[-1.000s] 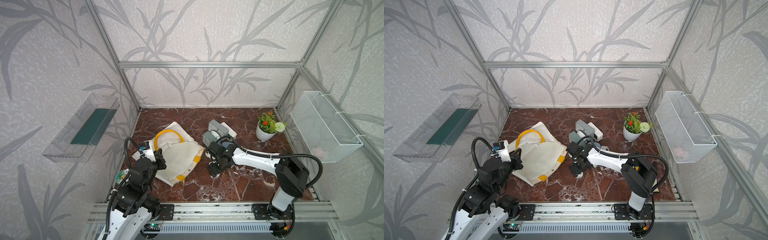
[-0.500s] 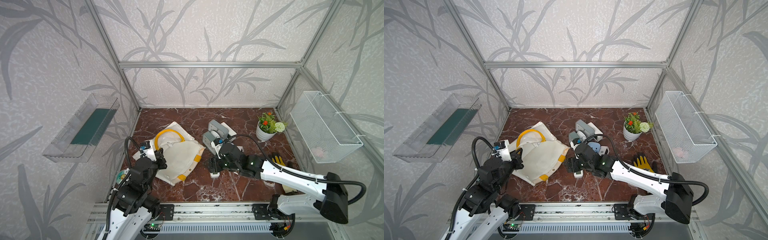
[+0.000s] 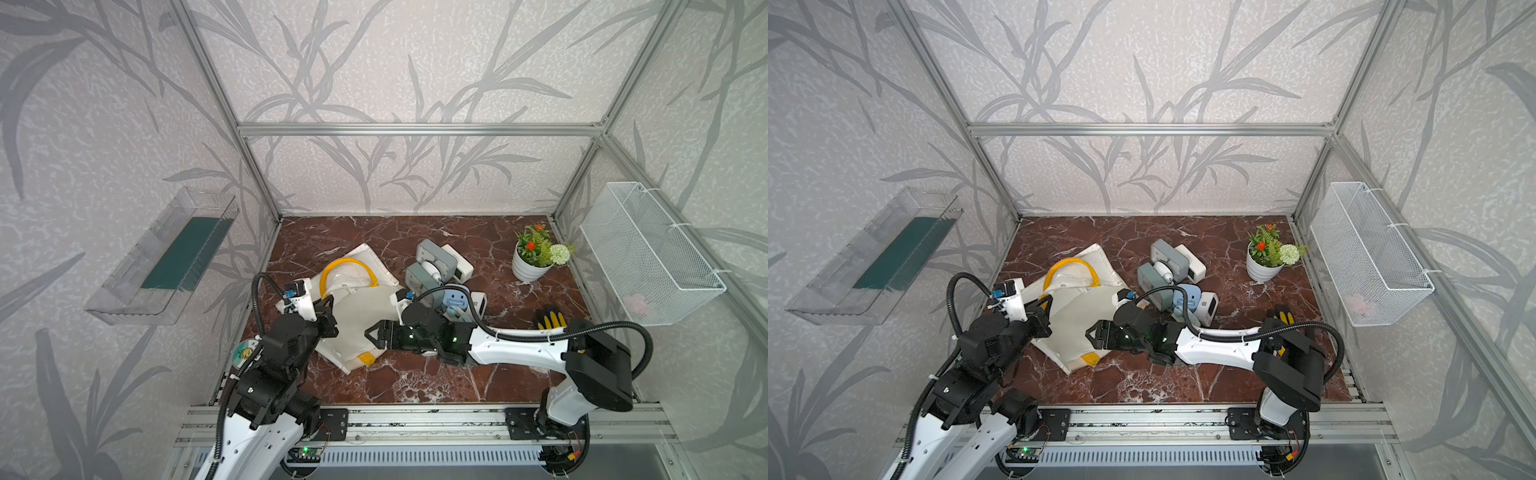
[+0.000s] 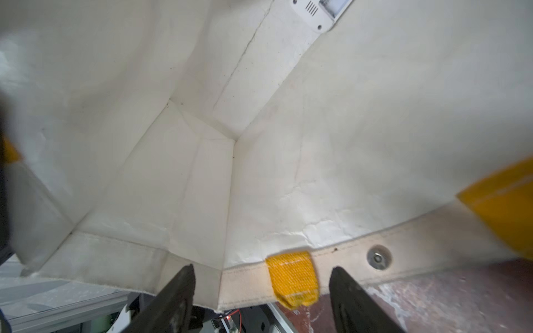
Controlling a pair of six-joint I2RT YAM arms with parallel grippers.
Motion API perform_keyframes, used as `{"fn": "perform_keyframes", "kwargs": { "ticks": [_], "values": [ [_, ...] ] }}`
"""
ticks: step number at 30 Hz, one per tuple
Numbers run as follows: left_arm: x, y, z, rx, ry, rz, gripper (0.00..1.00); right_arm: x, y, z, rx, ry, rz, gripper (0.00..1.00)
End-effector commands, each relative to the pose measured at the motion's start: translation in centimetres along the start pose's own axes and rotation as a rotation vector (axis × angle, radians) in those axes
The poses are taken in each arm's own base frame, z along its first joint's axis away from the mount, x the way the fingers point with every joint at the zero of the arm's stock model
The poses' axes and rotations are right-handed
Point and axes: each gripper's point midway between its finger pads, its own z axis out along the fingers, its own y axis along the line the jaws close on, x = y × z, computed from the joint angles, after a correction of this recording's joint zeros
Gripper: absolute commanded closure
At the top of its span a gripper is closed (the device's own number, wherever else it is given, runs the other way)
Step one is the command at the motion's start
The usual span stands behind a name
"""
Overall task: Take the alarm clock out of the canvas bag
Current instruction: Pick up the alarm from the canvas bag.
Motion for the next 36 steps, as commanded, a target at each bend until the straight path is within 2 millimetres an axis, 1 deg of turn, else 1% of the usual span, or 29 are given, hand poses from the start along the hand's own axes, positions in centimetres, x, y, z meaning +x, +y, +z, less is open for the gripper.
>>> {"fn": "perform_keyframes", "kwargs": {
  "ticks": [1, 5, 6, 7, 8, 12, 15, 19, 22, 24, 26, 32, 36],
  "values": [
    [-1.0, -0.5, -0.2, 0.026, -0.039, -0.02, 1.0, -1.1, 3.4, 0.4, -0.086, -0.071, 0.089, 0.31],
    [-1.1, -0.5, -0.2, 0.026, -0.041, -0.024, 1.0, -1.0, 3.8, 1.1, -0.085, -0.101, 0.14, 0.37],
    [-1.1, -0.6, -0.2, 0.027, -0.043, -0.028, 1.0, -1.3, 4.1, 1.1, -0.092, -0.115, 0.144, 0.38],
    [-1.2, -0.6, -0.2, 0.026, -0.045, -0.031, 1.0, -1.0, 3.4, 1.8, -0.069, -0.118, 0.154, 0.39],
    [-1.2, -0.6, -0.2, 0.027, -0.046, -0.034, 1.0, -1.0, 3.1, 2.2, -0.061, -0.124, 0.166, 0.42],
    [-1.4, -0.3, -0.2, 0.008, -0.058, -0.051, 1.0, -0.6, 2.5, 3.8, -0.062, -0.108, 0.206, 0.51],
    [-1.5, -0.2, -0.1, 0.005, -0.062, -0.062, 1.0, 0.0, 2.6, 4.8, -0.077, -0.078, 0.219, 0.52],
    [-1.2, -0.7, 0.1, 0.034, -0.048, -0.08, 1.0, -0.4, 2.3, 5.7, -0.065, -0.089, 0.198, 0.51],
    [-1.1, -1.1, 0.1, 0.056, -0.044, -0.084, 1.0, -1.5, 1.6, 6.4, -0.045, -0.108, 0.186, 0.48],
    [-1.0, -1.3, 0.1, 0.069, -0.041, -0.087, 1.0, -2.3, 0.8, 7.1, -0.028, -0.116, 0.193, 0.43],
    [-0.9, -1.6, 0.1, 0.085, -0.037, -0.091, 1.0, -3.5, 0.0, 7.8, -0.019, -0.134, 0.206, 0.39],
    [-0.6, -2.2, 0.2, 0.122, -0.017, -0.086, 1.0, -6.9, -1.8, 10.3, 0.031, -0.194, 0.206, 0.37],
    [-0.3, -2.6, 0.2, 0.144, -0.006, -0.083, 1.0, -8.7, -3.5, 11.8, 0.068, -0.228, 0.219, 0.36]
  ]
}}
